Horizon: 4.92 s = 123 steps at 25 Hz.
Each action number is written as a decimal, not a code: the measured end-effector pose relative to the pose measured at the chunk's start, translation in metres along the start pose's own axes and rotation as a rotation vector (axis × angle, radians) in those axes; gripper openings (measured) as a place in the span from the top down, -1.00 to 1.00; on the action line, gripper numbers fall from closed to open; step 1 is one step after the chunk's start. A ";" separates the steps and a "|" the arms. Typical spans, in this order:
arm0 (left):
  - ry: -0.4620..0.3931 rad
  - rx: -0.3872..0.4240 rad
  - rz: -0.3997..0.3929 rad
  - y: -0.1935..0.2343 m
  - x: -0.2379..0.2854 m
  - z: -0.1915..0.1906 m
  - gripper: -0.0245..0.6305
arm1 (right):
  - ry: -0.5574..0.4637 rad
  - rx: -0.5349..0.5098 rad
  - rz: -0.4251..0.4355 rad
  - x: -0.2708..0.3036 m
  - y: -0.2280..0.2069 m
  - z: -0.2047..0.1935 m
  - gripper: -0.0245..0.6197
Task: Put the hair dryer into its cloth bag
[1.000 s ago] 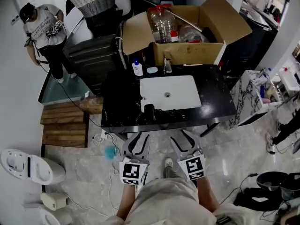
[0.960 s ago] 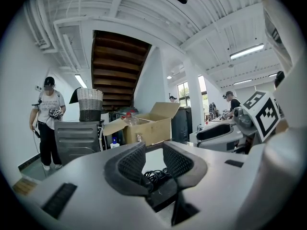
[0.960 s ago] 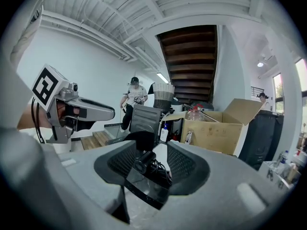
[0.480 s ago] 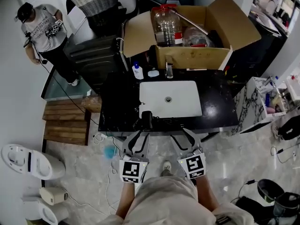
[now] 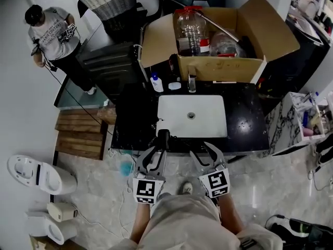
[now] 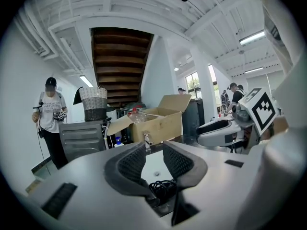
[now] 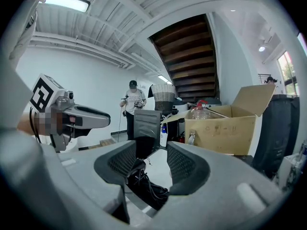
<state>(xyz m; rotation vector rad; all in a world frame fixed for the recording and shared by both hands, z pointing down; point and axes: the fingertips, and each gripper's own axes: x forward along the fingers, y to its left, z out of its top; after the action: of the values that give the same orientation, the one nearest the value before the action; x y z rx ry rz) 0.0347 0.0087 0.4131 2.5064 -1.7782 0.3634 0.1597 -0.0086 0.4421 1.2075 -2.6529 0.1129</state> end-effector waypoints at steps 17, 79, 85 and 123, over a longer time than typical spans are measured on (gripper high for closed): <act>0.020 -0.019 -0.014 0.021 0.040 -0.008 0.58 | 0.016 0.018 0.013 0.041 -0.016 0.002 0.29; 0.318 -0.128 -0.381 0.052 0.154 -0.132 0.57 | 0.586 -0.277 0.337 0.136 0.002 -0.126 0.29; 0.346 -0.143 -0.305 0.044 0.148 -0.145 0.58 | 0.595 -0.319 0.446 0.133 0.001 -0.141 0.29; 0.412 -0.196 -0.025 0.012 0.128 -0.148 0.58 | 0.545 -0.605 0.841 0.143 0.016 -0.216 0.26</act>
<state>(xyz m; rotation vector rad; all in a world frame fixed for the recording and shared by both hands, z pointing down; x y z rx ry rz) 0.0397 -0.0885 0.5832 2.1285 -1.5373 0.6186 0.0934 -0.0680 0.6858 -0.1439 -2.2442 -0.1895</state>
